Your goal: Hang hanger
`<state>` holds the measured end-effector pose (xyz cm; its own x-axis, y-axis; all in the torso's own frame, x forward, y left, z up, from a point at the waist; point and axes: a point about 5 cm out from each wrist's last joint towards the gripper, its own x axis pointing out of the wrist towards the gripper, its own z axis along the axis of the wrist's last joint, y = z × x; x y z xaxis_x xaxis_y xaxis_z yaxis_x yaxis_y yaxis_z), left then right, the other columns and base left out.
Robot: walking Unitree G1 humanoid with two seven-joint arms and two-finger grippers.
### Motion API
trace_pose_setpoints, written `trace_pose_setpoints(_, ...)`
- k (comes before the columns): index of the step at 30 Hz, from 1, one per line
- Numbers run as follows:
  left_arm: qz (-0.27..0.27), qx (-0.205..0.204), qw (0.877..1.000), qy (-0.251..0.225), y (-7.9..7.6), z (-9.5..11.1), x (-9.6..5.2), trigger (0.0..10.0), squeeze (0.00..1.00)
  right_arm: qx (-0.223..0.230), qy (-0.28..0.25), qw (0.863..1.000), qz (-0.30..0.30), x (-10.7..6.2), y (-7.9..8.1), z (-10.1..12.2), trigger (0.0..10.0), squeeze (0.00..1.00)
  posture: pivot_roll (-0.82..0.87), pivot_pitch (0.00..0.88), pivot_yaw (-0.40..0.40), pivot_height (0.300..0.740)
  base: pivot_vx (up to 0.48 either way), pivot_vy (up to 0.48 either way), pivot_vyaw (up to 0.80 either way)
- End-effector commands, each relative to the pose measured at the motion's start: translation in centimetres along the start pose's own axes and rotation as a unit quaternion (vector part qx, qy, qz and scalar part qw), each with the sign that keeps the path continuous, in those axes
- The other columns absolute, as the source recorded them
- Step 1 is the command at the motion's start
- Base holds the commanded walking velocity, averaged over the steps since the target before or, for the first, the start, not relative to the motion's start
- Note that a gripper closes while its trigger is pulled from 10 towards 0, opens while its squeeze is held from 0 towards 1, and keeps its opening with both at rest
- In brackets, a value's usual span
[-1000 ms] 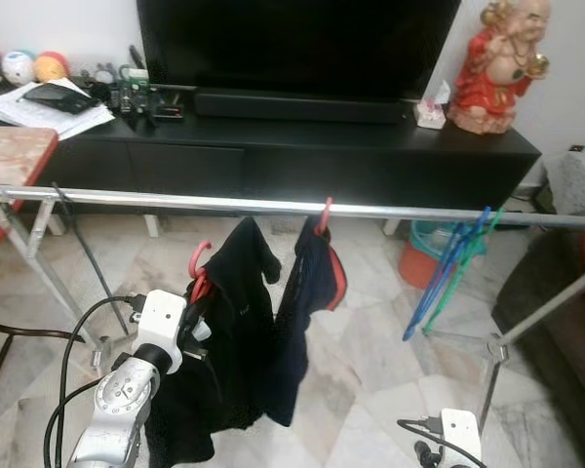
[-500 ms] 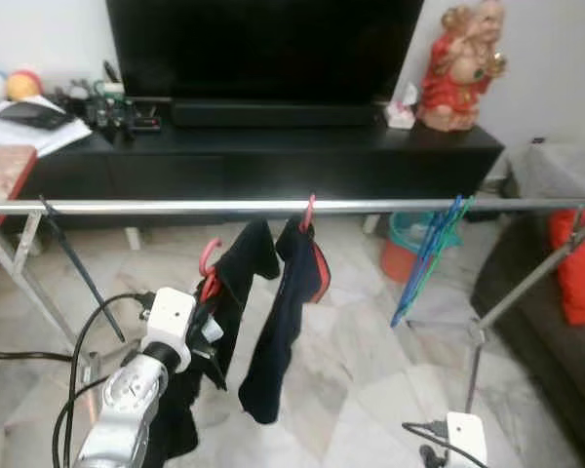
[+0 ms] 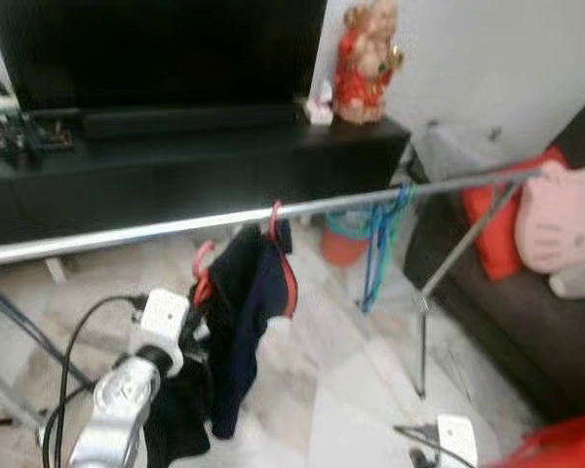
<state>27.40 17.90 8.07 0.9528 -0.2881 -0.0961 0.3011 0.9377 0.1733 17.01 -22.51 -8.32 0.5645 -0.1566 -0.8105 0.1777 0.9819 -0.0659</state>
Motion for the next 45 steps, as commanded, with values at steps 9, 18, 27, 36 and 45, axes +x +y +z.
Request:
trace_pose_setpoints(9, -0.008, 0.005, 1.0, -0.023, -0.64, 1.23, 0.49, 10.0, 0.0, 0.003, 0.001, 1.0, -0.006, -0.03, -0.19, -0.09, 10.0, 0.0, 0.09, 0.0, -0.105, 0.74, 0.0, 0.0, 0.0)
trace_pose_setpoints(18, -0.002, 0.006, 1.0, -0.02, -0.75, 1.26, 0.68, 10.0, 0.0, -0.002, 0.001, 1.0, -0.005, -0.02, -0.21, -0.05, 10.0, 0.0, 0.09, 0.0, -0.106, 0.74, 0.0, 0.0, 0.0)
trace_pose_setpoints(27, 0.016, 0.01, 1.0, -0.017, -0.2, 1.16, 0.64, 10.0, 0.0, -0.006, 0.003, 1.0, -0.004, -0.02, -0.21, -0.09, 10.0, 0.0, 0.09, 0.0, -0.106, 0.74, 0.0, 0.0, 0.0)
trace_pose_setpoints(36, 0.018, 0.009, 1.0, -0.017, -0.18, 1.15, 0.68, 10.0, 0.0, -0.015, 0.003, 1.0, -0.003, -0.02, -0.2, -0.07, 10.0, 0.0, 0.09, 0.0, -0.105, 0.74, 0.234, 0.0, 0.0)
trace_pose_setpoints(45, 0.022, 0.011, 1.0, -0.016, 0.05, 1.12, 0.66, 10.0, 0.0, -0.008, 0.002, 1.0, -0.006, -0.03, -0.25, -0.1, 10.0, 0.0, 0.09, 0.0, -0.105, 0.74, 0.301, 0.0, 0.25)
